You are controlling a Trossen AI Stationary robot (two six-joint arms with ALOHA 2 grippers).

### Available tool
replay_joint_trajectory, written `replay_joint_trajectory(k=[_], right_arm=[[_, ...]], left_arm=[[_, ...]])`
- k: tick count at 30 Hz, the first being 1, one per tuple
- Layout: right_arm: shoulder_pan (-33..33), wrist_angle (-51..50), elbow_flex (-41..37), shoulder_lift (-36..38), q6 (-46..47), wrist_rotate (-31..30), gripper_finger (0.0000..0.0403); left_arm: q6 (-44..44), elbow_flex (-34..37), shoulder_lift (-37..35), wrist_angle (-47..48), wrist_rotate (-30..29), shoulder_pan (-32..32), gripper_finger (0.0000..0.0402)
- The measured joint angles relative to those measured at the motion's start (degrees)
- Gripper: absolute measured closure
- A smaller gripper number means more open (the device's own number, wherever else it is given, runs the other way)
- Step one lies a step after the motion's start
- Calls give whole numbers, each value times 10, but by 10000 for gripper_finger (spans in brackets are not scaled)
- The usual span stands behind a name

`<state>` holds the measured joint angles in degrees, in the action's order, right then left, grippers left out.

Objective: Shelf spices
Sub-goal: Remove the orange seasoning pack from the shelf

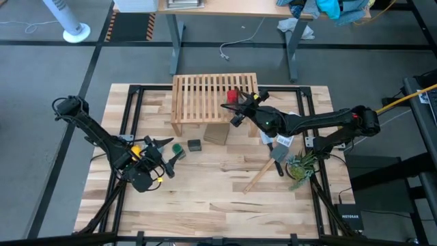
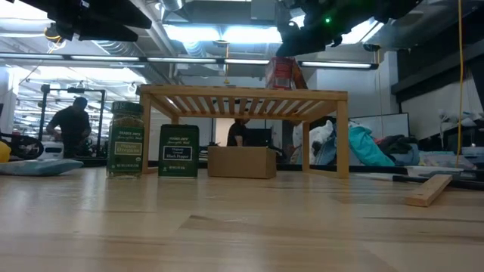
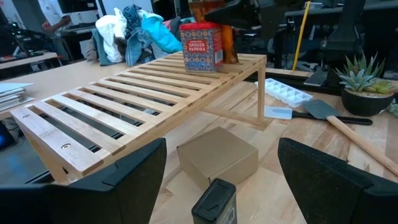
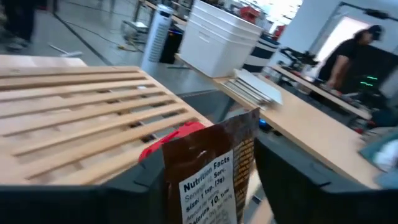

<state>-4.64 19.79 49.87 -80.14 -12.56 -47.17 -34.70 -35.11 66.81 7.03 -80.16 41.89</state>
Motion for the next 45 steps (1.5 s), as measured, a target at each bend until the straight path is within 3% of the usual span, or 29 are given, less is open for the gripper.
replay_joint_trajectory(k=[12,24,30,38,45], right_arm=[[1,-3,-1,0,-51,-28,392],[2,5,-1,17,-104,-118,398],[26,6,-1,70,-127,-123,400],[162,-52,-1,159,-117,-119,401],[332,-174,-1,182,33,-89,402]], left_arm=[[0,0,0,0,12,0,101],[0,0,0,0,12,0,101],[2,0,0,0,12,0,101],[2,0,0,1,12,0,101],[1,0,0,0,12,0,101]])
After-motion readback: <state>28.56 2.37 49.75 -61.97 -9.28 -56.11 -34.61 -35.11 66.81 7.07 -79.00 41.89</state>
